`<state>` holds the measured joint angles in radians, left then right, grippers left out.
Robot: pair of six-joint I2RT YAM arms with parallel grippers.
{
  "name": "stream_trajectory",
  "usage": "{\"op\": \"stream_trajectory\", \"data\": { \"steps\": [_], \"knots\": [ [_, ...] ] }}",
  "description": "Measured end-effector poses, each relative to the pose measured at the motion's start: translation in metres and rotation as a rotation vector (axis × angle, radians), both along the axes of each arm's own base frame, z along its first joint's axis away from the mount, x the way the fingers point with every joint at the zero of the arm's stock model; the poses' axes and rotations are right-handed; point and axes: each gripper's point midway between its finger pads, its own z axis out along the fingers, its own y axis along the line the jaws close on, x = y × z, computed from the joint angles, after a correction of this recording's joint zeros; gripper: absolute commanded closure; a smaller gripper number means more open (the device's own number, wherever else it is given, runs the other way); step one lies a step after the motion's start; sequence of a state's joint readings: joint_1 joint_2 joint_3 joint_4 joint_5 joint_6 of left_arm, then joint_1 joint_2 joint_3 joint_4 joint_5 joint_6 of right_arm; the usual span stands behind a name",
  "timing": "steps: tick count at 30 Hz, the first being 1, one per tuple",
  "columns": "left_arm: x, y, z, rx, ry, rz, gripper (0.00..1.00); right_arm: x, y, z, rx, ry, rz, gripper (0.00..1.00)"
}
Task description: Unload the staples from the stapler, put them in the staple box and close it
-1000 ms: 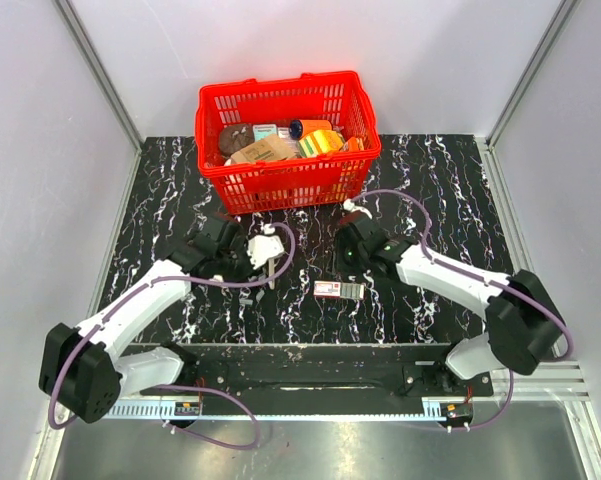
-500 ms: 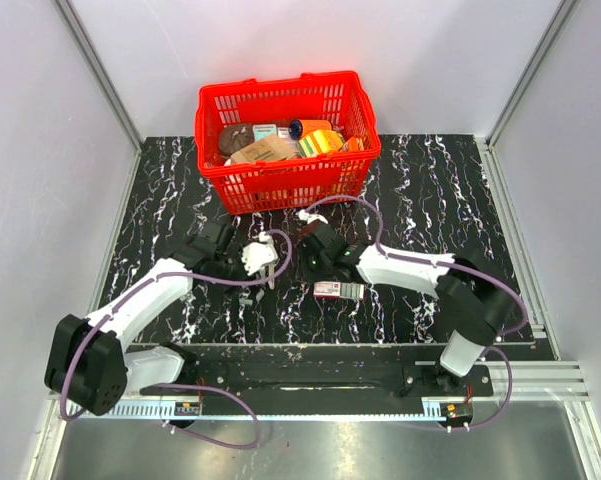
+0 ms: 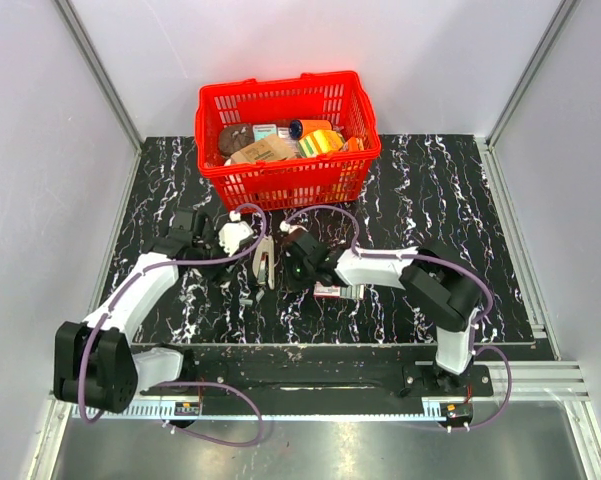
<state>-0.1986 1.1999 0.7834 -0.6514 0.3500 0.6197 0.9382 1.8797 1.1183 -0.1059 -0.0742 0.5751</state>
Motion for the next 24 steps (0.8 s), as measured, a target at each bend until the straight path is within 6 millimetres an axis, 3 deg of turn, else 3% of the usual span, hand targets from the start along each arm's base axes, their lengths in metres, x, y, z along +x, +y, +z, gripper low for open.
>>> {"op": "stream_trajectory", "data": {
  "steps": [5,11,16,24],
  "knots": [
    [-0.004,-0.004,0.010,-0.029,-0.023,-0.015,0.49,-0.006,0.007,-0.006,0.011,0.019,0.017,0.90],
    [-0.012,-0.005,0.020,-0.045,-0.038,-0.028,0.49,0.003,0.020,-0.008,0.031,0.015,0.010,0.91],
    [-0.021,-0.007,0.025,-0.046,-0.072,-0.093,0.27,0.012,0.032,-0.009,0.054,0.002,-0.003,0.92],
    [-0.051,-0.007,0.008,-0.006,-0.059,-0.240,0.24,0.030,0.041,-0.008,0.060,-0.052,-0.041,0.91]
  ]
}}
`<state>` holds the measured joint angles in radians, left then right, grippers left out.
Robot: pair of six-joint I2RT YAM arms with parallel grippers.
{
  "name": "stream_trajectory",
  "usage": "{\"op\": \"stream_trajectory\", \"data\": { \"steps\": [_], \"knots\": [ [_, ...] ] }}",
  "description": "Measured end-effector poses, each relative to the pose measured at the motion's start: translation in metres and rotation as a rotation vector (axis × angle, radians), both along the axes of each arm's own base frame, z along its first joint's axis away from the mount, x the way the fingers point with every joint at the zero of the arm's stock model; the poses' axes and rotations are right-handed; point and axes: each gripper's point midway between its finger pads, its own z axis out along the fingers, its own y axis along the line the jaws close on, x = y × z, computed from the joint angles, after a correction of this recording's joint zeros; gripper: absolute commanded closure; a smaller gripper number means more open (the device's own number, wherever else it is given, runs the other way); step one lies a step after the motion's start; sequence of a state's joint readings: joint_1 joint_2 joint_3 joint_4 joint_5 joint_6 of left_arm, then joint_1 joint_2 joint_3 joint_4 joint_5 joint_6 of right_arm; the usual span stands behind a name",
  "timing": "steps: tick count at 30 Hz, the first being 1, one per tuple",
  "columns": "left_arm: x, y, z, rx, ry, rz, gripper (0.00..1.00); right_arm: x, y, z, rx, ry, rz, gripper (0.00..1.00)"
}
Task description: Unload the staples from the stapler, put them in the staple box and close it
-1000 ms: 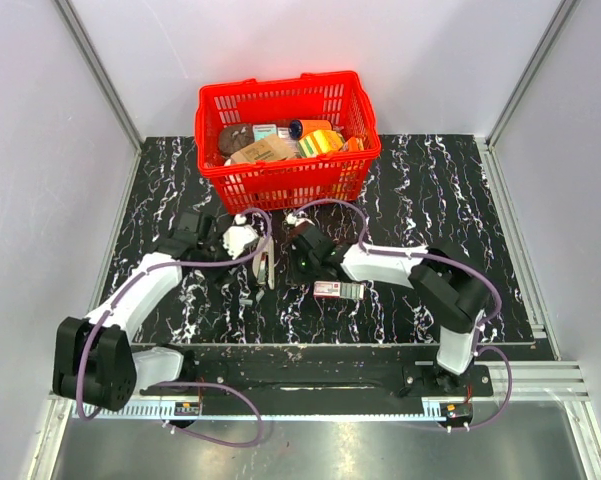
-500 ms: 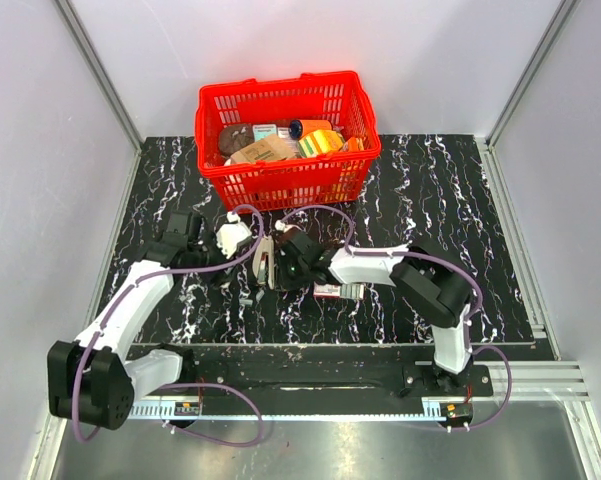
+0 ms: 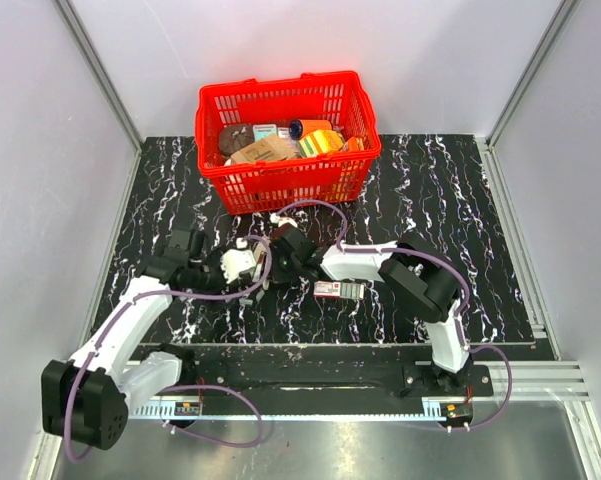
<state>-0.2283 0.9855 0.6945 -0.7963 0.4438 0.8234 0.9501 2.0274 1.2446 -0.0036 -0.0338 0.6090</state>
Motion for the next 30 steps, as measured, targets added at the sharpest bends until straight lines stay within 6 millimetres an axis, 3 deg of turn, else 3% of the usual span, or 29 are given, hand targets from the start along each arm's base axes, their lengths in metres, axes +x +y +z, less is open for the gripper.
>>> {"op": "stream_trajectory", "data": {
  "steps": [5,8,11,14,18,21,27,30],
  "knots": [
    [-0.010,-0.015,-0.019,0.038,0.061,-0.114,0.25,0.008,-0.004,0.000,-0.016,-0.033,-0.024,0.78],
    [-0.018,-0.026,-0.035,0.073,0.108,-0.188,0.28,0.010,-0.013,0.003,-0.023,-0.047,-0.033,0.43],
    [-0.021,-0.035,-0.050,0.113,0.135,-0.249,0.33,0.010,-0.041,0.015,-0.032,-0.065,-0.059,0.32],
    [-0.018,-0.037,-0.061,0.146,0.148,-0.275,0.33,0.012,-0.076,0.042,-0.034,-0.112,-0.101,0.24],
    [-0.009,-0.037,-0.068,0.167,0.131,-0.277,0.33,0.014,-0.108,0.093,0.012,-0.218,-0.147,0.24],
    [-0.001,-0.038,-0.068,0.172,0.099,-0.273,0.33,0.013,-0.121,0.111,0.036,-0.264,-0.160,0.28],
    [0.006,-0.040,-0.074,0.183,0.104,-0.273,0.33,0.012,-0.151,0.088,-0.015,-0.233,-0.199,0.32],
    [0.008,-0.041,-0.075,0.187,0.109,-0.273,0.33,0.011,-0.155,0.083,-0.021,-0.220,-0.201,0.32]
  ]
}}
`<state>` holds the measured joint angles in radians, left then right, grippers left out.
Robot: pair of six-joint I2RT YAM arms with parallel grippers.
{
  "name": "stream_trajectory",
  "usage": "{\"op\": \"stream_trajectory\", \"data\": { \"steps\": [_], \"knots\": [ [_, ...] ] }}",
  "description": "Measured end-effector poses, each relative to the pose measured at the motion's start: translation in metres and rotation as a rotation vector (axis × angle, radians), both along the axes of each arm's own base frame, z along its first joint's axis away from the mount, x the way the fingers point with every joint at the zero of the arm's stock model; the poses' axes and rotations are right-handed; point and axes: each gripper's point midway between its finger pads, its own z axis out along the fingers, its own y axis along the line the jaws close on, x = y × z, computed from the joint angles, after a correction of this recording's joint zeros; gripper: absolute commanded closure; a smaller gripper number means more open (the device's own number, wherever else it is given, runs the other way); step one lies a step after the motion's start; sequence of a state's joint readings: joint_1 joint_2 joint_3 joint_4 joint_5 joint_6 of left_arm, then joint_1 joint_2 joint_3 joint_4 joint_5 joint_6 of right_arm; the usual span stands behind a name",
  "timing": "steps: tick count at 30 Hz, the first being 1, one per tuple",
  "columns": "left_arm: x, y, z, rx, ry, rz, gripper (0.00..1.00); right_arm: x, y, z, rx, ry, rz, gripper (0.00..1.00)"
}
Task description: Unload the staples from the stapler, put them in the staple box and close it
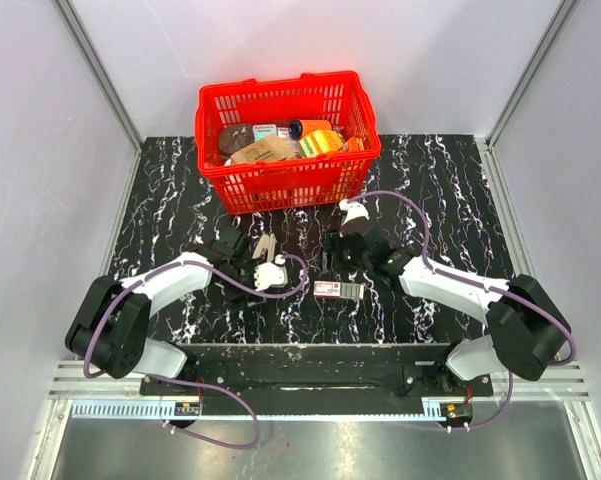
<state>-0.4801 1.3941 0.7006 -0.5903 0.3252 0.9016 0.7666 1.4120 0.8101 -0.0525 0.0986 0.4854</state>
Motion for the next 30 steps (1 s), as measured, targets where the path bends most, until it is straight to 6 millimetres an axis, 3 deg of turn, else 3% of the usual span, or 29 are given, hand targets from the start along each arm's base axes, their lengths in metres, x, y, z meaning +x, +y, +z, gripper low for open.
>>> {"op": "stream_trajectory", "data": {
  "steps": [9,16,30],
  "knots": [
    [0.009,-0.005,0.000,-0.003,-0.008,-0.001,0.38,0.003,-0.003,-0.001,0.007,0.007,-0.007,0.37],
    [0.004,-0.012,0.000,-0.001,-0.010,-0.047,0.47,0.002,-0.007,-0.004,0.011,0.021,-0.009,0.44],
    [0.004,-0.014,0.000,0.023,-0.034,-0.073,0.41,0.002,-0.007,0.003,0.029,0.011,-0.010,0.49]
  ]
}}
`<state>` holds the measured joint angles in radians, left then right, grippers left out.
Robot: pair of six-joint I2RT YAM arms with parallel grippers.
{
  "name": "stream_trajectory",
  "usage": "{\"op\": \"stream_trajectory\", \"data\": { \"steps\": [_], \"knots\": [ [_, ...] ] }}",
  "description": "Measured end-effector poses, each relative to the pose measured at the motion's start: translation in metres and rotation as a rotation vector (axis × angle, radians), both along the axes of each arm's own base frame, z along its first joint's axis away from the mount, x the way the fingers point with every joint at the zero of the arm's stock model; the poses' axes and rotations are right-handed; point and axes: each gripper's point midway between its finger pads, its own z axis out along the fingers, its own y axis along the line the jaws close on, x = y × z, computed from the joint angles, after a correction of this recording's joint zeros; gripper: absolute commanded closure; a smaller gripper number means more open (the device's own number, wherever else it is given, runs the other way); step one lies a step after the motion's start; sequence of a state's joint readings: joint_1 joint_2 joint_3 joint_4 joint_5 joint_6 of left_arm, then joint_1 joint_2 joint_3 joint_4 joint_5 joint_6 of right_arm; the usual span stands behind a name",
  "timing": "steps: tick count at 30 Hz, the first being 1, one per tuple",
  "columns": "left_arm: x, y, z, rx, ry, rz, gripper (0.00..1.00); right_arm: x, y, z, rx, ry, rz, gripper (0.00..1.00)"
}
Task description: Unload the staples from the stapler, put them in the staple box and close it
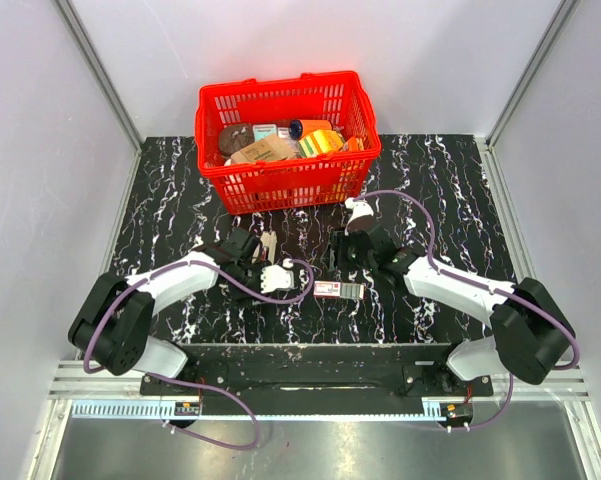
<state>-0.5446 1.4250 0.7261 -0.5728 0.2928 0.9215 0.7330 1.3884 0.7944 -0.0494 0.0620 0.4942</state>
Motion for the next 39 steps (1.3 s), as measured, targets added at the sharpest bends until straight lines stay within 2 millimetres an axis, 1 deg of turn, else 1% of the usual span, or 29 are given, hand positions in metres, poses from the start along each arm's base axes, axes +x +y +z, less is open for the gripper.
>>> {"op": "stream_trajectory", "data": {
  "steps": [2,4,6,8,10,13,17,20,23,25,28,30,31,33,35,37,38,39],
  "knots": [
    [0.000,0.001,0.000,0.004,-0.006,-0.001,0.41,0.000,0.000,0.001,0.002,-0.002,0.000,0.50],
    [0.000,0.001,0.000,0.006,-0.011,-0.003,0.43,0.000,0.000,0.001,0.002,-0.002,-0.001,0.53],
    [0.000,0.001,0.000,0.005,-0.017,-0.005,0.50,0.000,0.000,0.001,0.001,-0.002,-0.001,0.55],
    [-0.002,0.002,0.000,0.008,-0.013,-0.005,0.61,0.000,0.000,0.001,0.002,-0.003,-0.001,0.57],
    [-0.005,0.002,-0.001,0.011,-0.002,-0.010,0.69,0.000,0.000,0.001,0.001,-0.002,-0.001,0.60],
    [-0.010,0.002,-0.002,0.018,0.013,-0.016,0.77,0.000,-0.001,0.001,0.002,-0.002,-0.001,0.61],
    [-0.014,0.004,-0.001,0.029,0.032,-0.017,0.78,-0.001,-0.001,0.006,0.008,-0.008,-0.002,0.62],
    [-0.022,0.008,-0.001,0.045,0.067,-0.007,0.78,-0.003,-0.003,0.009,0.010,-0.011,-0.002,0.62],
    [-0.027,0.010,0.007,0.049,0.091,0.017,0.78,-0.004,-0.004,0.012,0.014,-0.011,-0.003,0.63],
    [-0.025,0.007,0.019,0.030,0.078,0.035,0.78,-0.005,-0.004,0.014,0.017,-0.011,-0.005,0.63],
    [-0.013,-0.002,0.045,-0.024,0.026,0.067,0.78,-0.006,-0.005,0.016,0.020,-0.011,-0.006,0.63],
    [-0.002,-0.014,0.070,-0.086,-0.016,0.097,0.78,-0.007,-0.006,0.018,0.022,-0.010,-0.006,0.60],
    [0.002,-0.018,0.080,-0.112,-0.028,0.110,0.78,-0.007,-0.006,0.019,0.025,-0.011,-0.005,0.56],
    [0.013,-0.031,0.108,-0.195,-0.054,0.144,0.77,-0.008,-0.004,0.023,0.038,-0.015,0.000,0.52],
    [0.026,-0.046,0.141,-0.308,-0.072,0.190,0.77,-0.011,-0.001,0.033,0.070,-0.025,0.022,0.47],
    [0.037,-0.057,0.174,-0.429,-0.074,0.245,0.77,-0.015,0.003,0.048,0.116,-0.048,0.045,0.43],
    [0.044,-0.062,0.193,-0.500,-0.069,0.278,0.76,-0.016,0.006,0.060,0.148,-0.069,0.060,0.42],
    [0.048,-0.066,0.207,-0.556,-0.062,0.301,0.76,-0.017,0.009,0.073,0.184,-0.096,0.073,0.41]
  ]
}}
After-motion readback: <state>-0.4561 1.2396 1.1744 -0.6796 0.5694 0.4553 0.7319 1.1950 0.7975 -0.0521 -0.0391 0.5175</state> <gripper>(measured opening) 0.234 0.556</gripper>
